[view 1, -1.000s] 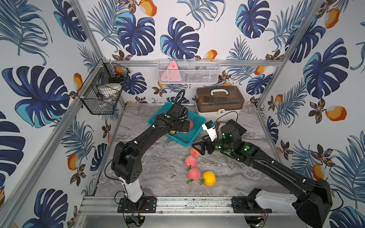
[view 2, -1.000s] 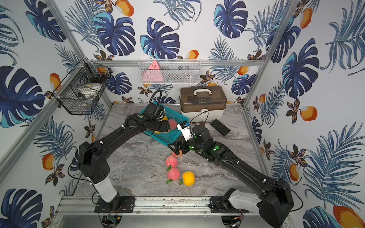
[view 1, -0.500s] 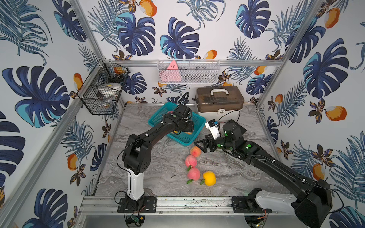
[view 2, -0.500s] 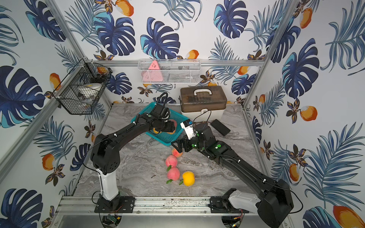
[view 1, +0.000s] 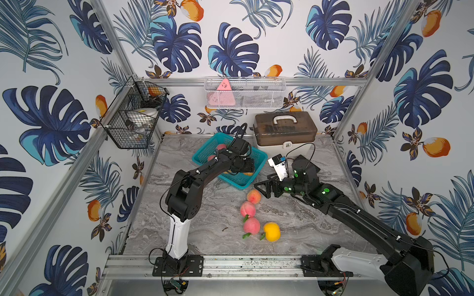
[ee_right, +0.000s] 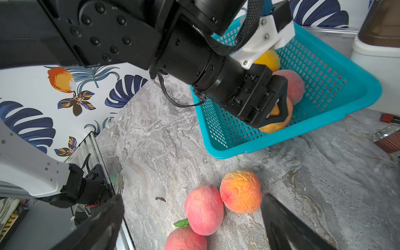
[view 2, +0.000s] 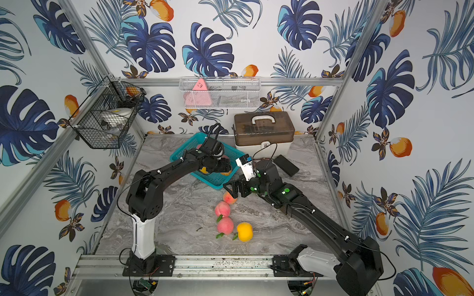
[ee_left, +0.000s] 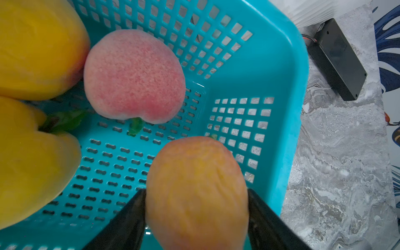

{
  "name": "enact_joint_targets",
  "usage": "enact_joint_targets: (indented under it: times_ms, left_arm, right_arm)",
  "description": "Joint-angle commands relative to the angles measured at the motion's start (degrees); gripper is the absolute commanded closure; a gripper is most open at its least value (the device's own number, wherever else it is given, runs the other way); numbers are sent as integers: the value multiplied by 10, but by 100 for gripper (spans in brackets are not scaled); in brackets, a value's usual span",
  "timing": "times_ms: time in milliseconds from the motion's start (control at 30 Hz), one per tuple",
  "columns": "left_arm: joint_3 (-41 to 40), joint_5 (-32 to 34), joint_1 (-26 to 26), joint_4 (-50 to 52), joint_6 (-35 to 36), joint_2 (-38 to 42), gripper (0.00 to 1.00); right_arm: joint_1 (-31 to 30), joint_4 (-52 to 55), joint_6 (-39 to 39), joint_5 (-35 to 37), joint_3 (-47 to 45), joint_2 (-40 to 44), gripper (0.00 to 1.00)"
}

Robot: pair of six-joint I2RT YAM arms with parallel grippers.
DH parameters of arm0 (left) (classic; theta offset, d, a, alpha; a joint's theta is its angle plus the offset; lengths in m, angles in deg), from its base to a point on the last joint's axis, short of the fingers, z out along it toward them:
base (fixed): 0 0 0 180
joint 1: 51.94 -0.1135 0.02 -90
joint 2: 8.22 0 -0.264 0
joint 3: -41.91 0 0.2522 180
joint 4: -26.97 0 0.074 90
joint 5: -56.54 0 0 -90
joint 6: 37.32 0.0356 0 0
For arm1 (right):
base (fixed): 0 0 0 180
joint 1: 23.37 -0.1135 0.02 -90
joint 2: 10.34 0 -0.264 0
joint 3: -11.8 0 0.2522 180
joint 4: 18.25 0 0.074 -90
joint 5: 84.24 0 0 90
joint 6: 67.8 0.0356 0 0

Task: Put the peaches into the basket
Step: Place the peach in the basket.

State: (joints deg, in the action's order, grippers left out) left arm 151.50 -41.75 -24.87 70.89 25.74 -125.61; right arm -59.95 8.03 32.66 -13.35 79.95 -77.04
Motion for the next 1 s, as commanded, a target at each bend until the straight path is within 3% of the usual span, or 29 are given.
enact_joint_targets:
  times_ms: [0,967]
  left_arm:
    - [9,-1,0,-18,-11,-6,29]
    - [-10,-7,-12,-95,-80,-53,29]
  right_arm:
    - [1,2,-3,-2,1,5,0]
    - [3,-2,-3,-1,-6,9,0]
